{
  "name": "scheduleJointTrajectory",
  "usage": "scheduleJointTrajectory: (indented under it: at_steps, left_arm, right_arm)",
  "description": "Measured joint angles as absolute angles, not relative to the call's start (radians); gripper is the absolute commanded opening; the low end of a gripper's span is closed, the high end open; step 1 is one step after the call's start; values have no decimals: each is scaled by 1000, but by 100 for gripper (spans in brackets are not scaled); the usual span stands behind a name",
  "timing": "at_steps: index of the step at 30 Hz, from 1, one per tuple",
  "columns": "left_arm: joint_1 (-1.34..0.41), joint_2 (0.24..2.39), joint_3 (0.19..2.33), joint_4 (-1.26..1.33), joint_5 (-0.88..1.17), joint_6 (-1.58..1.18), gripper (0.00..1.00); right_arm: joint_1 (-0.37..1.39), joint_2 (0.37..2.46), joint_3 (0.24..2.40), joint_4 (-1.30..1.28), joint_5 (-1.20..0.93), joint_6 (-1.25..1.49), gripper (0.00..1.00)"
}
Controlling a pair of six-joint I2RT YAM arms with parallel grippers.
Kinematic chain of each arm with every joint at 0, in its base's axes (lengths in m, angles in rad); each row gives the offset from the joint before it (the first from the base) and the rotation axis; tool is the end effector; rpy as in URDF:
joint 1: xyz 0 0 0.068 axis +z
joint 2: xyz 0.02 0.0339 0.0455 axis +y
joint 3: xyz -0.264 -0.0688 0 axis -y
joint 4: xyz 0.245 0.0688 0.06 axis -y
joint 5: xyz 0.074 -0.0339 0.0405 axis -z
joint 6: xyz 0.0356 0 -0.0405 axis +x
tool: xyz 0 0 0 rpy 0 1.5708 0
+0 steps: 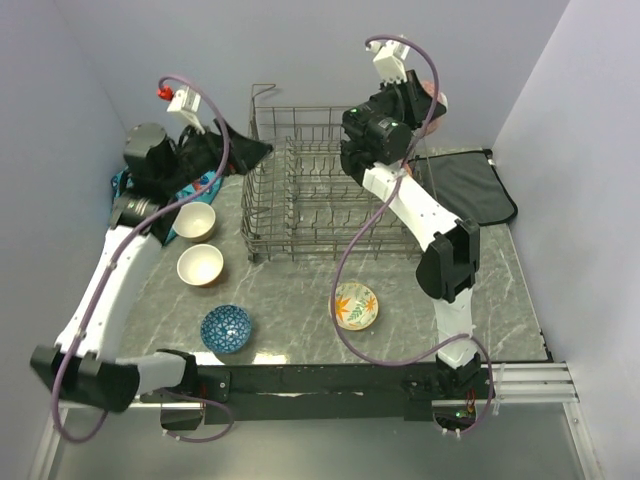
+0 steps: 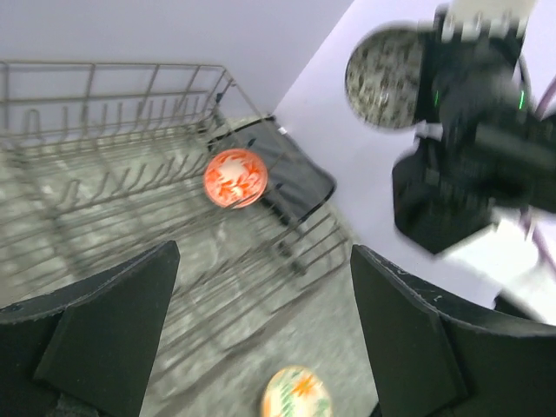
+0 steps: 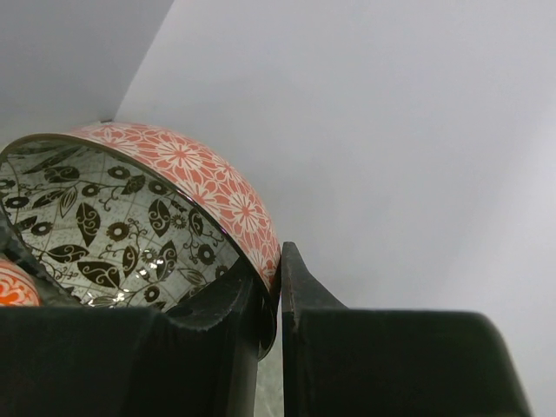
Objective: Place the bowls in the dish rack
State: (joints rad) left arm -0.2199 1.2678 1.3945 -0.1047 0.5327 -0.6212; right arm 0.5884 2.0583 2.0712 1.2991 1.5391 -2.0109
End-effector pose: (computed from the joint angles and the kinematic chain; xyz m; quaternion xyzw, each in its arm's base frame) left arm 0.2706 -0.0790 0.4583 0.0499 0.6986 -0.4496 0.5544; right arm 0.3584 0.1964 0.4825 0.0955 0.6896 -0.5329 0.4809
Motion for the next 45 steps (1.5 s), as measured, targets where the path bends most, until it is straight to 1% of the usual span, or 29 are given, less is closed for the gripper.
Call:
scheduleJointTrajectory:
  at_steps: [5, 9, 11, 13, 15, 17, 19, 23, 24, 28, 30, 32, 36, 39, 42, 45]
  left_arm:
    - [-231, 1110, 1364, -260, 522, -432, 87]
    - [-236, 964, 1283, -339, 513, -333, 88]
    - [-237, 905, 1243, -363, 503, -304, 88]
    - [-237, 862, 1213, -379, 488, -281, 87]
    - [-237, 845, 1202, -389, 476, -271, 86]
    - [-237, 841, 1203, -395, 472, -256, 87]
    - [-237, 844, 1208, -415, 463, -240, 87]
    - [-237, 878, 1242, -462, 437, -200, 86]
    - [-237, 892, 1256, -470, 436, -195, 86]
    - [-237, 937, 1295, -480, 450, -198, 85]
    - [-237, 964, 1309, -479, 487, -211, 82]
    - [-239, 991, 1316, -477, 530, -224, 80]
    - [-296, 1060, 1320, -494, 591, -203, 81]
    - [-409, 1109, 1321, -532, 606, -128, 82]
    - [-560, 1156, 1321, -581, 603, -21, 83]
    - [-695, 1198, 1319, -612, 578, 62, 83]
  right_arm:
    - [598, 2066, 2225, 1294, 1539, -2013, 0]
    - [638, 2041, 2314, 1301, 1537, -2013, 0]
    - [661, 2008, 2307, 1301, 1537, -2013, 0]
    - [683, 1943, 2238, 1298, 1539, -2000, 0]
    - [694, 1841, 2116, 1236, 1539, -1824, 0]
    - [701, 1737, 2025, 1029, 1525, -1571, 0]
    - [713, 1647, 1978, 831, 1493, -1318, 0]
    - [772, 1608, 2043, 663, 1436, -1058, 0]
    - [792, 1598, 2047, 580, 1407, -969, 0]
    - [830, 1551, 2043, 102, 1214, -573, 0]
    - [832, 1487, 1954, -72, 1104, -411, 0]
    - [831, 1425, 1868, -204, 1037, -310, 0]
    - [815, 1278, 1696, -458, 917, -141, 0]
    - [759, 1175, 1605, -612, 847, -38, 0]
    - [618, 1093, 1553, -759, 749, 60, 0]
    - [438, 1028, 1486, -850, 645, 133, 0]
